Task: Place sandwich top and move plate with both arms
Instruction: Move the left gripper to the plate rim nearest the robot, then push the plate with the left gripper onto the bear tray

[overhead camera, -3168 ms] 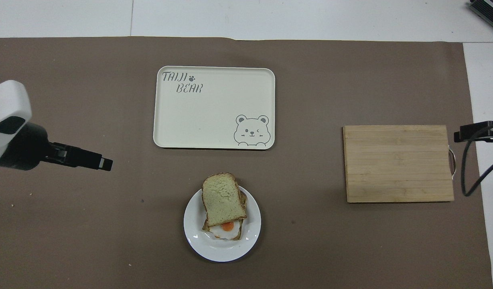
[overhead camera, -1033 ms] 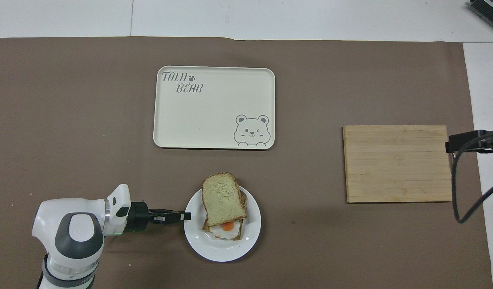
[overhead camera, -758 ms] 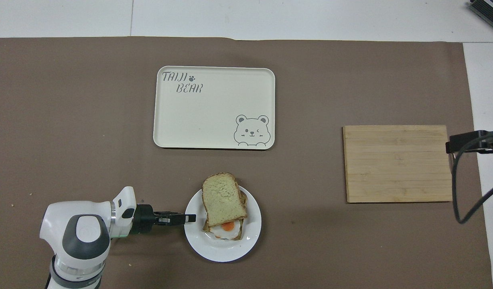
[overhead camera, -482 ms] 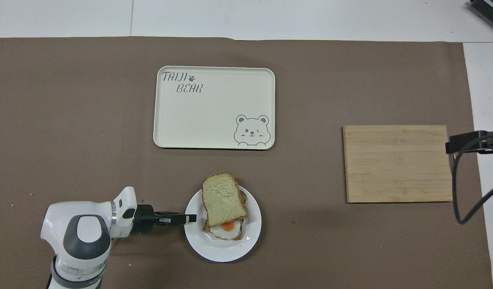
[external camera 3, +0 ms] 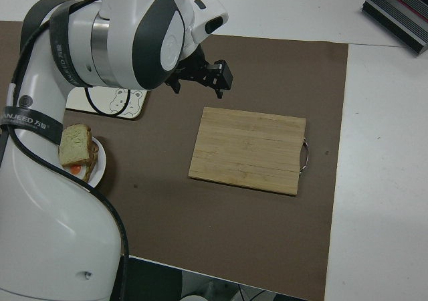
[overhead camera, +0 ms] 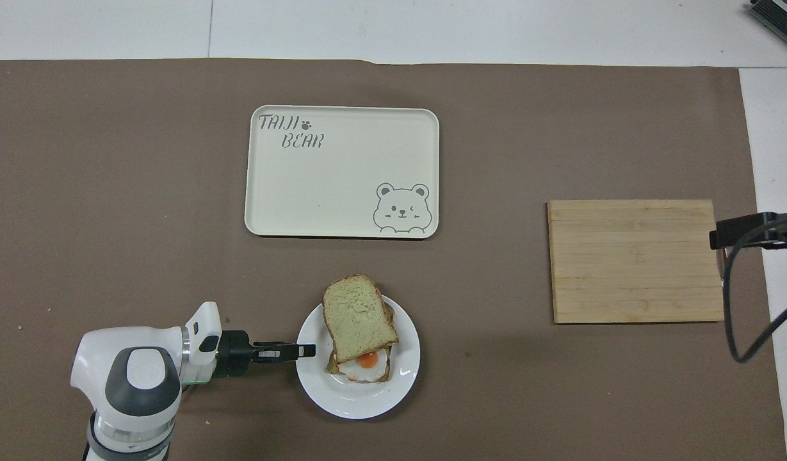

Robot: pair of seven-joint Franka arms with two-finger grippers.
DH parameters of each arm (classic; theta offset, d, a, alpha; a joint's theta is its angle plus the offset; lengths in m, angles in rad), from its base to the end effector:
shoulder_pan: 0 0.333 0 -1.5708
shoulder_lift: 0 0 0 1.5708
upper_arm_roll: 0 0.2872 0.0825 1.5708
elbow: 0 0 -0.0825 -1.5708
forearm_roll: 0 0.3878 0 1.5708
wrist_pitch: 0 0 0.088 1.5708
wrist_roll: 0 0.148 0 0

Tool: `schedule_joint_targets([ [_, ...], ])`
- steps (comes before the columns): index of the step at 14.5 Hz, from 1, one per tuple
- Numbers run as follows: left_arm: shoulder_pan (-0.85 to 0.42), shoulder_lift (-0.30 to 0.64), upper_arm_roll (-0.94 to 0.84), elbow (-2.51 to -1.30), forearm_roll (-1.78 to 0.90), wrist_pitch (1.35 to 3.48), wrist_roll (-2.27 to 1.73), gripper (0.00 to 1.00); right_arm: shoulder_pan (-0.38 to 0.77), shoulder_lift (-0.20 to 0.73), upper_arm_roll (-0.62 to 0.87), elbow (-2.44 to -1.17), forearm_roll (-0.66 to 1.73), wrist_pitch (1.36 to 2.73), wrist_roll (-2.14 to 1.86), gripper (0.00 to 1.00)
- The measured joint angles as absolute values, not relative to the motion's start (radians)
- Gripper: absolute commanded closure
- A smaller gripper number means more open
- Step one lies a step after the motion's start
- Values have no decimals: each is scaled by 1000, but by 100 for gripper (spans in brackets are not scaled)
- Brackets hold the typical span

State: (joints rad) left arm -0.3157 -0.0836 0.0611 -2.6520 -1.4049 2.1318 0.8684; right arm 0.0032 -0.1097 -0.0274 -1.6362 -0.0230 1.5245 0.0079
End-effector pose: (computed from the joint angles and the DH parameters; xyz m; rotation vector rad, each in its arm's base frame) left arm 0.3771 -0.1789 0.2096 2.1162 -0.0296 -0.0470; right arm 0.5218 -0.0168 0.5789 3.1212 -0.0515 -0.0034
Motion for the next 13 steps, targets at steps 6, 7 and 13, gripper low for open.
schedule_joint_targets([
  [6, -242, 59, 69, -2365, -1389, 2082, 868, 100, 3, -112, -24, -1638, -23, 1510, 8, 0],
  [7, -241, 101, 69, -2305, -1383, 2082, 862, 100, 3, -112, -25, -1637, -24, 1509, 8, 0],
  [13, -169, 373, 69, -1919, -1266, 2065, 740, 100, 3, -105, -25, -1627, -22, 1486, 8, 0],
])
